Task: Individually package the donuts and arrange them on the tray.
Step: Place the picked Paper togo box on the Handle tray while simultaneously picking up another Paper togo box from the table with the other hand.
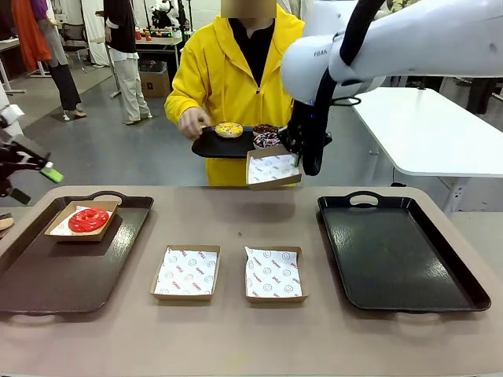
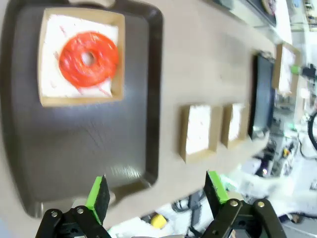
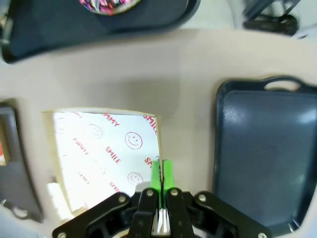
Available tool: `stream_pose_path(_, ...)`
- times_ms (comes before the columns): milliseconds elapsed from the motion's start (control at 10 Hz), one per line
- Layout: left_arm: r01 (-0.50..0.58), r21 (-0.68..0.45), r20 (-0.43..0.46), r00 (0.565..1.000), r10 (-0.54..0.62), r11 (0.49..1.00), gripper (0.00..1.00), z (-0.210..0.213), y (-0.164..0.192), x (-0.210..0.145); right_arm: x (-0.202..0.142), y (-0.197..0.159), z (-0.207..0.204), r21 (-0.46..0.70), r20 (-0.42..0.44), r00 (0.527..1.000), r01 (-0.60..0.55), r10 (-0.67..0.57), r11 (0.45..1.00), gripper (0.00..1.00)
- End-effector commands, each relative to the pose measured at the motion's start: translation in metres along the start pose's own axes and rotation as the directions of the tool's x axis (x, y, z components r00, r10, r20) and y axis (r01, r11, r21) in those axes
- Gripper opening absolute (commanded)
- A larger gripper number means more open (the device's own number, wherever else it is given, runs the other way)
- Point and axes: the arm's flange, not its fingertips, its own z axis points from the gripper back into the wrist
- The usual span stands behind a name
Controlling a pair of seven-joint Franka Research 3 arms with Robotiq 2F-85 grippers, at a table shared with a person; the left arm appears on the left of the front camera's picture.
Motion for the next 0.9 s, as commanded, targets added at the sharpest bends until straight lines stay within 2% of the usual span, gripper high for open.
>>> stream_pose_path(0, -0.048, -0.11, -0.081, 0.996, 0.039, 0.993, 1.0, 0.031, 0.03, -0.013, 0.02, 0.012, -0.004, -0.02, 0.002, 0.999, 0.048, -0.048, 0.999, 0.0)
stream_pose_path(200, -0.103, -0.159, -0.199, 0.977, 0.07, 0.982, 1.0, 0.054, 0.063, -0.007, 0.033, 0.015, -0.004, -0.002, -0.013, 0.998, 0.068, -0.068, 0.998, 0.0)
stream_pose_path(500, -0.146, -0.229, -0.223, 0.97, 0.094, 0.962, 1.0, 0.061, 0.111, -0.001, 0.048, 0.019, -0.007, 0.006, -0.027, 0.995, 0.091, -0.091, 0.996, 0.0)
stream_pose_path(800, -0.172, -0.278, -0.213, 0.97, 0.114, 0.945, 1.0, 0.058, 0.133, -0.01, 0.055, 0.024, -0.011, 0.009, -0.042, 0.993, 0.106, -0.106, 0.994, 0.0)
